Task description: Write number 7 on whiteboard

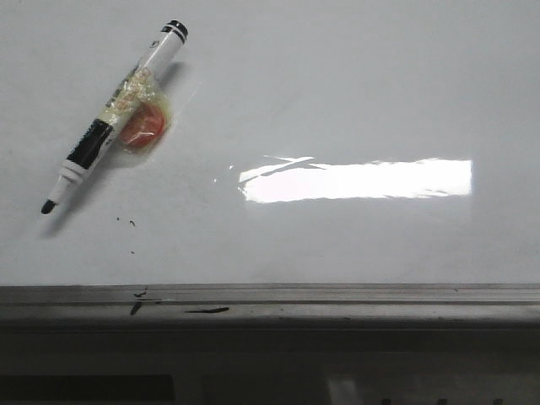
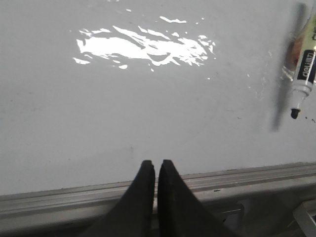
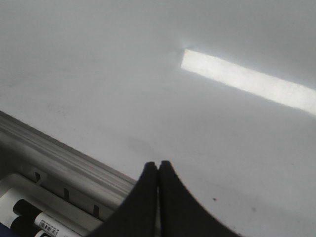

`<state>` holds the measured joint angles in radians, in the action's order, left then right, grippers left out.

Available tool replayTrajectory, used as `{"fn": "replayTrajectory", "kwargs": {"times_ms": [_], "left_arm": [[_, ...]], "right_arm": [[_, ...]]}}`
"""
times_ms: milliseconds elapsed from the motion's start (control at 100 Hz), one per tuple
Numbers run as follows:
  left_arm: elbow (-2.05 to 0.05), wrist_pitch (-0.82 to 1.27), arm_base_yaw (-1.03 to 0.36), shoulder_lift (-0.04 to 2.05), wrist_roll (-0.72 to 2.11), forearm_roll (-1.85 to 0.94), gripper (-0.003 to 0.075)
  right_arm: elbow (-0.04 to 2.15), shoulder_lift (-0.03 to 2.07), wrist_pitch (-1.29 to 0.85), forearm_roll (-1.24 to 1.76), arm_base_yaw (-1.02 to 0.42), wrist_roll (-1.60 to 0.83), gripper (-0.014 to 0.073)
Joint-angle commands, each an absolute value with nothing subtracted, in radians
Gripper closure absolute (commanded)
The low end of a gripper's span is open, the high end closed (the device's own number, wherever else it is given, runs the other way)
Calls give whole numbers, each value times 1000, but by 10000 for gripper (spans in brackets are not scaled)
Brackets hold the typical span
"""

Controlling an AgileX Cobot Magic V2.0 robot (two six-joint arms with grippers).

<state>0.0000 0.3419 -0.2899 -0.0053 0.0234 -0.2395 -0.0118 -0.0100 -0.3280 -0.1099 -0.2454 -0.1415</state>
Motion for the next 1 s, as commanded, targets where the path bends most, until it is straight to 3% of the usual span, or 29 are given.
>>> {"fn": "replayTrajectory", "kwargs": {"times_ms": [0, 800, 990], "left_arm": [[23, 299, -288, -34, 15, -253, 741], [23, 299, -288, -34, 15, -249, 741], [23, 272, -288, -34, 15, -249, 741]], "right_arm": [[-26, -25, -306, -108, -238, -146, 636], [-26, -25, -306, -108, -238, -146, 637], [-24, -25, -283, -382, -238, -155, 636]]}}
